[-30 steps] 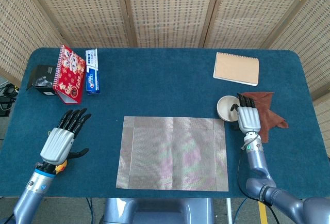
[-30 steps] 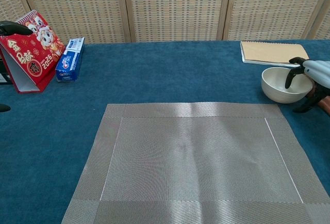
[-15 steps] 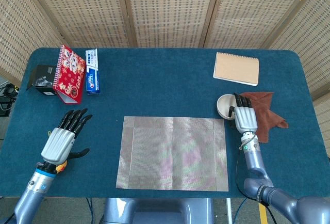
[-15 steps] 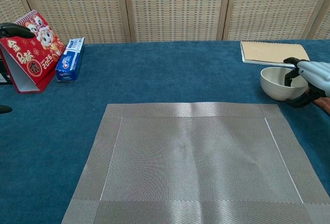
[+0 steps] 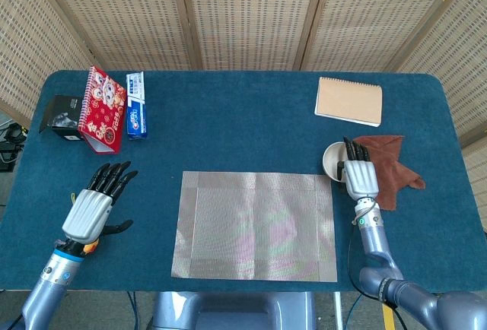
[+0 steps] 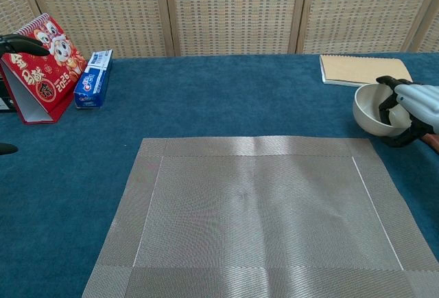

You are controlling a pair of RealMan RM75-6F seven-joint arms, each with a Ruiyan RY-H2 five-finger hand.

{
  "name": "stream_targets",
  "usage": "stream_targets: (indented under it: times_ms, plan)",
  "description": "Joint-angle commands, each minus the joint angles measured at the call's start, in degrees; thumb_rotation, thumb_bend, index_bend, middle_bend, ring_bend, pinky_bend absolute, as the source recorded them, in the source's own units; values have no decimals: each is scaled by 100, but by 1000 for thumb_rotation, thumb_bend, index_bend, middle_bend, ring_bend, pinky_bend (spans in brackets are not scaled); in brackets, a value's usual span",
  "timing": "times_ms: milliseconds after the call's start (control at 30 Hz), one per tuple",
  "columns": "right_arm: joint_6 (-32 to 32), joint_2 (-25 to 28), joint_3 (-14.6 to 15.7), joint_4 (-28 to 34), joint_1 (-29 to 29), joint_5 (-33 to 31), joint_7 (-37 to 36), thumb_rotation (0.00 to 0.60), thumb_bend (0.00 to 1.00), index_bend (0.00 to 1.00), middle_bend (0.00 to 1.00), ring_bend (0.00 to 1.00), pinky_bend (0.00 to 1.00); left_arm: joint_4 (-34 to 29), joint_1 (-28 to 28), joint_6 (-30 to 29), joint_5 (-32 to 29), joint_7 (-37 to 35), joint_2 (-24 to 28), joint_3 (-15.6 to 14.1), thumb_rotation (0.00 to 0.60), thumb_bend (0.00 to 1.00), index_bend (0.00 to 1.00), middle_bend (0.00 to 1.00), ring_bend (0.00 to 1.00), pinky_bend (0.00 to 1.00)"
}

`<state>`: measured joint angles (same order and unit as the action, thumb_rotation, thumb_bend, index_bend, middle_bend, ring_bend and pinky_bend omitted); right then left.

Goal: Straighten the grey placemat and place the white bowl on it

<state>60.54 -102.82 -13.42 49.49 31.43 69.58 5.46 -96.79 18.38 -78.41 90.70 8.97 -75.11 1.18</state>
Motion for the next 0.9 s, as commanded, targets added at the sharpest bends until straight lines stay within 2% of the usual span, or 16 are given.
stream_targets:
  times_ms: [33,133,400,500,633,900]
  plan:
    - [98,47,40,148,-46,65,27,600,465,731,40,0,0,2,0,0,1,-2,-2,8,600,89,96,0,0,0]
    - [219,109,88,383,-93,145,88,600,464,732,40,0,0,1,0,-4,0,-13,-1,21,600,89,96,0,0,0]
    - [665,339,415,1817,-243,557,681,600,460,733,41,0,0,-21,-47,-65,154,61,12,-60,600,89,99,0,0,0]
    - [679,380,477,2097,-269,586,804,600,459,733,40,0,0,-17,-63,-82,171,54,19,-73,600,89,101,0,0,0]
    - [753,382,776,2781,-318,881,1063,600,458,733,40,0,0,76,-112,-98,237,71,28,-153,600,89,102,0,0,0]
    - [826,153,1069,3311,-363,1166,1572,600,453,736,40,0,0,103,-134,-105,289,48,23,-176,600,90,102,0,0,0]
